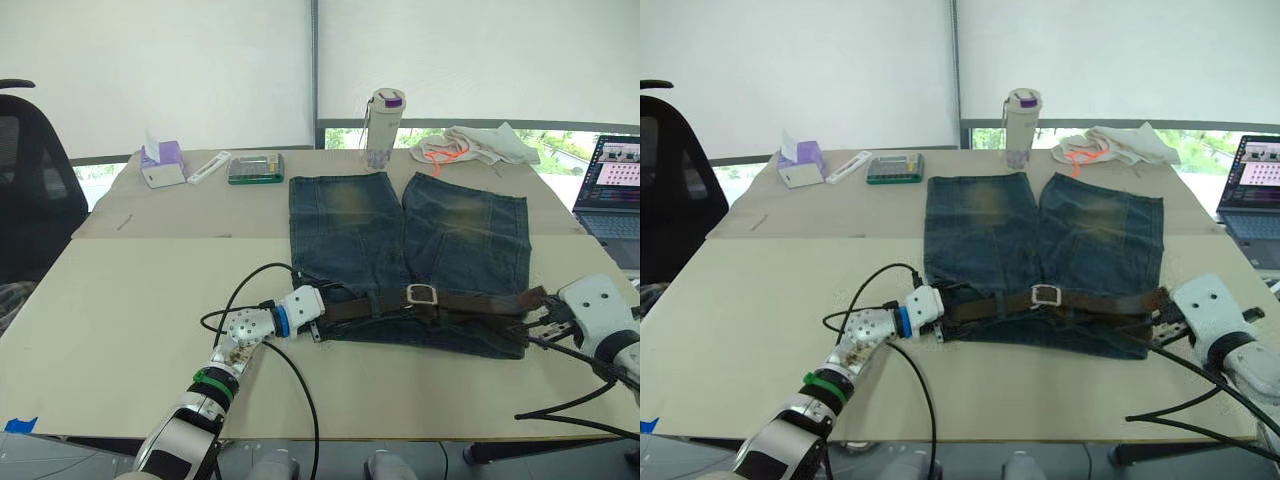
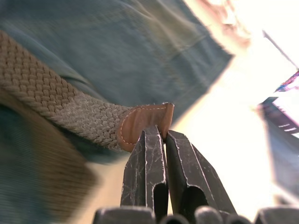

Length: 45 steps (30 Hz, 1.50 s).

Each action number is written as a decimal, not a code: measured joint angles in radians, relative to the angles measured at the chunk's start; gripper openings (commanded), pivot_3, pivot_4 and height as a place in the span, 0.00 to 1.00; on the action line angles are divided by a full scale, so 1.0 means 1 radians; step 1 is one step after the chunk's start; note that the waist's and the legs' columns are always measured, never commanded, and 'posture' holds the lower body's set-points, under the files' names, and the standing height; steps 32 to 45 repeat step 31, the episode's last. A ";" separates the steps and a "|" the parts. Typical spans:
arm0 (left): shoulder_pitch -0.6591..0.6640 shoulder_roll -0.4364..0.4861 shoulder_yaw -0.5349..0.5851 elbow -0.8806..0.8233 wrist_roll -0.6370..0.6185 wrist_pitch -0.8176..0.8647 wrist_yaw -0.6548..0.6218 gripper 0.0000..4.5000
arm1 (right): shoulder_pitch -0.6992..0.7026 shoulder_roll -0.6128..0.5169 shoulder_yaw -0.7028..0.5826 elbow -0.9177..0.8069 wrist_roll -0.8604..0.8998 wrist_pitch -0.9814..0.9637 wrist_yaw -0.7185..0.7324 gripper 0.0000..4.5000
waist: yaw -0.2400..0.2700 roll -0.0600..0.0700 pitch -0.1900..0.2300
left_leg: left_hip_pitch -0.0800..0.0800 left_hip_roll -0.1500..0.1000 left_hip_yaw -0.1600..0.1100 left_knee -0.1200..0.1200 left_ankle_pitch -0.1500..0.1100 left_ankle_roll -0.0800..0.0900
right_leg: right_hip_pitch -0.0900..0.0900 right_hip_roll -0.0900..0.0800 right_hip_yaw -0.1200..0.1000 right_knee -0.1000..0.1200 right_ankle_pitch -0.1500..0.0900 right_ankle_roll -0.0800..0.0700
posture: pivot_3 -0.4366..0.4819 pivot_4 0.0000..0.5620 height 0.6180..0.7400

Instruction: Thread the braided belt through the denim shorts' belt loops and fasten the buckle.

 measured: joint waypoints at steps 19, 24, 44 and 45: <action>0.221 0.217 0.171 -0.490 -0.320 0.465 -0.140 0.98 | 0.010 0.196 -0.243 0.001 0.370 0.150 0.352 1.00 | -0.025 0.005 -0.002 | 0.001 0.004 -0.004 0.000 -0.003 0.005 | -0.001 0.001 0.002 0.003 0.000 -0.001 | 0.48 0.27 1.00; 0.391 0.327 0.224 -0.697 -0.350 0.646 -0.115 0.98 | 0.033 0.164 -0.219 0.239 0.280 -0.088 0.579 1.00 | -0.025 0.005 -0.001 | 0.002 0.004 -0.002 0.000 -0.003 0.005 | 0.000 0.000 0.003 0.002 -0.001 -0.001 | 0.48 0.27 1.00; 0.537 0.402 0.264 -0.791 -0.341 0.705 -0.105 0.98 | -0.058 0.079 -0.158 0.552 0.184 -0.312 0.748 1.00 | -0.022 0.006 0.000 | 0.002 0.006 0.001 0.000 -0.003 0.004 | 0.000 0.000 0.002 0.000 -0.001 -0.002 | 0.48 0.27 1.00; 0.537 0.402 0.264 -0.791 -0.341 0.705 -0.105 0.98 | -0.058 0.079 -0.158 0.552 0.184 -0.312 0.748 1.00 | -0.022 0.006 0.000 | 0.002 0.006 0.001 0.000 -0.003 0.004 | 0.000 0.000 0.002 0.000 -0.001 -0.002 | 0.48 0.27 1.00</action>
